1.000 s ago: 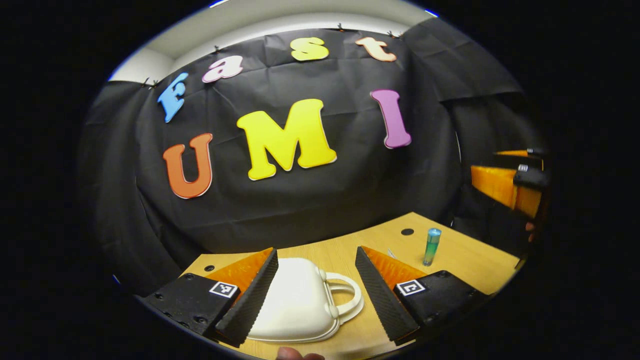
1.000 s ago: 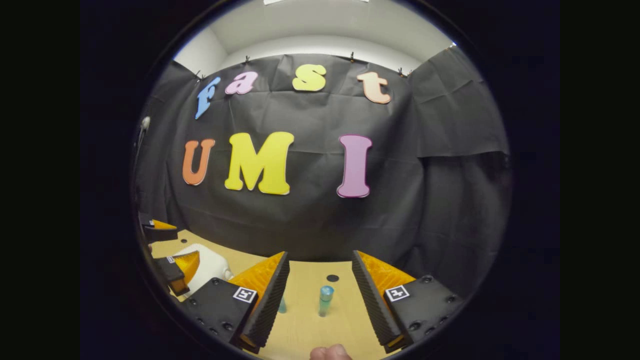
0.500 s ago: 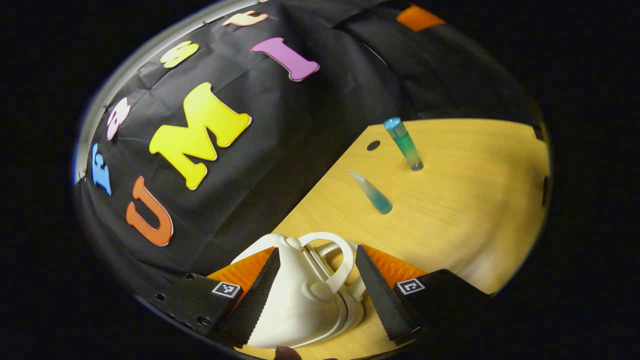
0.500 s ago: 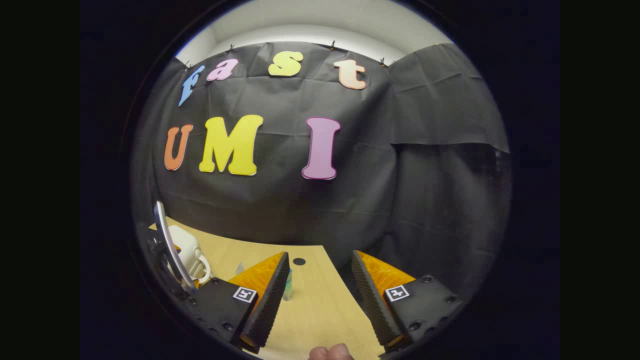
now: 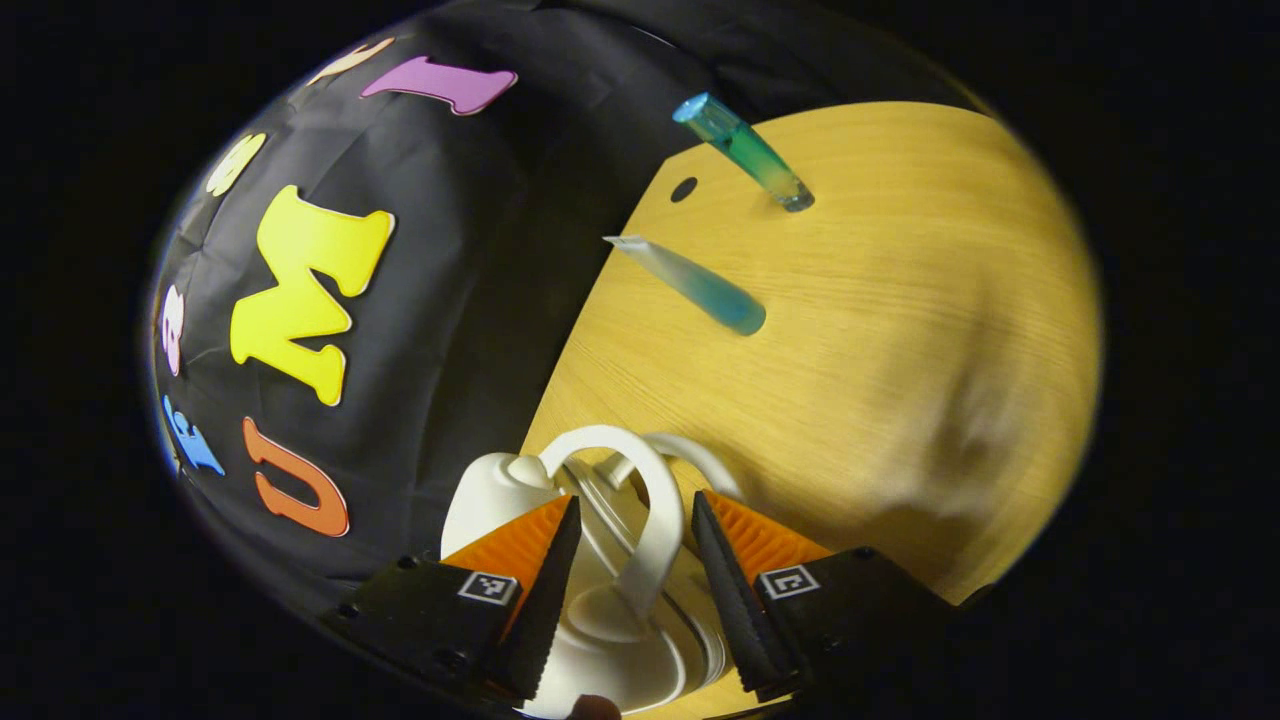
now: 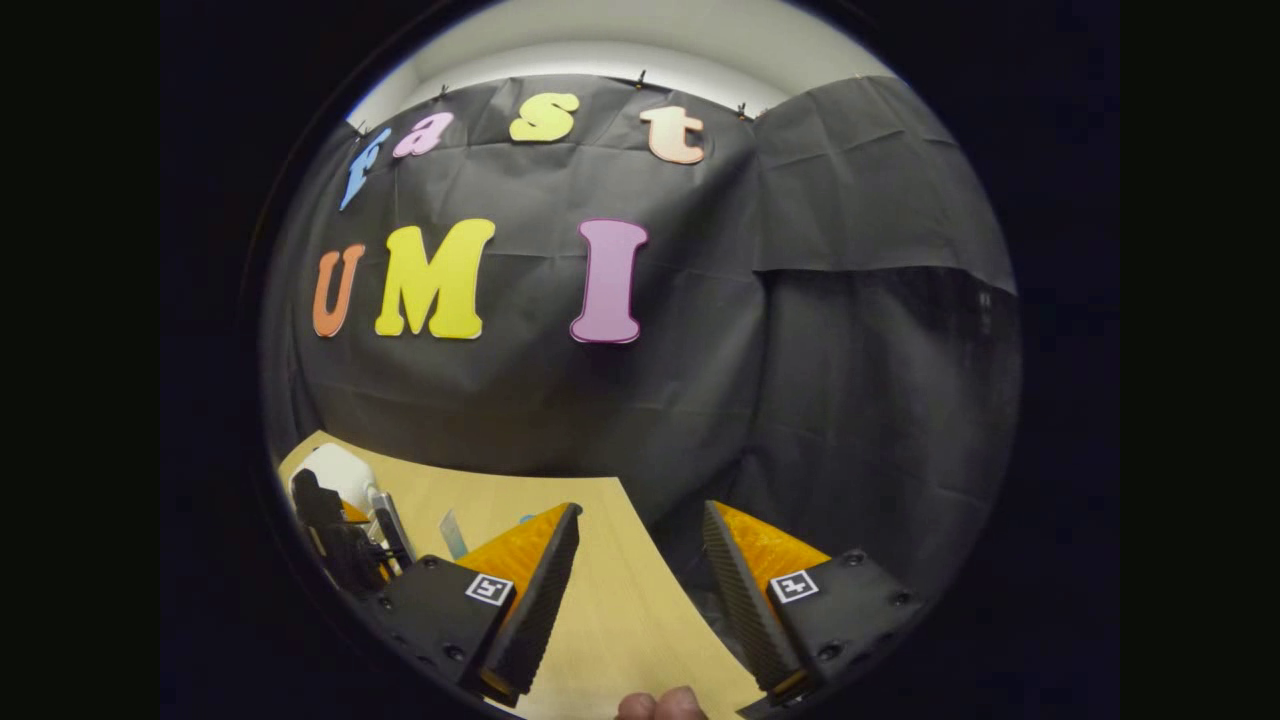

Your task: First open the suitcase, pack the skin care products into it, and then close the suitcase.

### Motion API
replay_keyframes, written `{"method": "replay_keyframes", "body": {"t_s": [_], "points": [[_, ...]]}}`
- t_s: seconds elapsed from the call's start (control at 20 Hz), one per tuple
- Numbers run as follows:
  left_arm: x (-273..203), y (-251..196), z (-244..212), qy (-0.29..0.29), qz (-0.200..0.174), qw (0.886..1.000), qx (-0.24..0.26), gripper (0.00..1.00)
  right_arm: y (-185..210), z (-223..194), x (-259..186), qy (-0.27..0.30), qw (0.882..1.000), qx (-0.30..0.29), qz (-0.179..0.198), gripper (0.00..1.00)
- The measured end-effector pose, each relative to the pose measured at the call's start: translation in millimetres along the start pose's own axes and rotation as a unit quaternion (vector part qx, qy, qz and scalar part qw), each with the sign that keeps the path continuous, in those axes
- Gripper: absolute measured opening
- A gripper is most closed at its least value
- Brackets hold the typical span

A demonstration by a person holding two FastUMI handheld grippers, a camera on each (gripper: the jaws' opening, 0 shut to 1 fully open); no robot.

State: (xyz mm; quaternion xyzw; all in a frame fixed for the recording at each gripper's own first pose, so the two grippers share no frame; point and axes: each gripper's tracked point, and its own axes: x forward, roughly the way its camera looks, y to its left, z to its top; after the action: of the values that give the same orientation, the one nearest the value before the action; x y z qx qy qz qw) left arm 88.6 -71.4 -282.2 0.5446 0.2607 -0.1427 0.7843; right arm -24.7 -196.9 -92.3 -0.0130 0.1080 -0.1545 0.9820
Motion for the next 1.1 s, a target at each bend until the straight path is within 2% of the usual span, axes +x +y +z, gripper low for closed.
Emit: {"method": "replay_keyframes", "body": {"t_s": [0.1,0.15,0.2,0.25,0.4,0.5,0.55,0.7,0.85,0.95,1.1], "points": [[4.1,-5.8,-6.3,0.021,-0.010,1.000,0.008,0.62,-2.4,-0.6,-1.4,0.000,1.000,0.001,-0.003,0.75],[3.7,-2.6,-6.0,0.023,0.000,1.000,0.014,0.52,-2.7,-0.6,-2.3,0.000,1.000,0.002,-0.005,0.75],[3.9,1.6,-4.0,0.021,0.007,1.000,0.015,0.47,-1.9,0.0,-3.4,0.000,1.000,0.002,-0.005,0.75],[3.2,0.5,-5.3,0.021,0.004,1.000,0.010,0.34,-2.6,-0.9,-4.4,0.000,1.000,0.002,-0.005,0.75],[-3.5,6.5,0.6,0.007,0.007,1.000,-0.009,0.25,0.5,0.8,-5.4,-0.002,1.000,0.005,-0.005,0.75],[-13.3,15.3,5.8,-0.008,0.016,0.999,-0.037,0.17,5.9,7.4,-8.4,-0.008,1.000,0.005,-0.002,0.75],[-23.1,23.6,6.5,-0.014,0.024,0.998,-0.052,0.12,9.5,10.6,-10.3,-0.013,1.000,0.004,0.000,0.75],[-48.2,67.7,9.0,-0.051,0.058,0.991,-0.112,0.07,25.1,21.8,-16.6,-0.019,1.000,0.007,0.015,0.75],[-77.7,125.1,-1.0,-0.102,0.079,0.973,-0.190,0.06,50.5,40.8,-22.6,-0.031,0.999,0.007,0.037,0.75],[-91.8,172.4,-23.6,-0.123,0.092,0.950,-0.272,0.06,71.5,53.6,-26.6,-0.042,0.997,0.001,0.058,0.74],[-104.2,249.5,-87.2,-0.145,0.124,0.918,-0.347,0.06,103.4,66.8,-31.1,-0.047,0.995,0.002,0.083,0.75]]}}
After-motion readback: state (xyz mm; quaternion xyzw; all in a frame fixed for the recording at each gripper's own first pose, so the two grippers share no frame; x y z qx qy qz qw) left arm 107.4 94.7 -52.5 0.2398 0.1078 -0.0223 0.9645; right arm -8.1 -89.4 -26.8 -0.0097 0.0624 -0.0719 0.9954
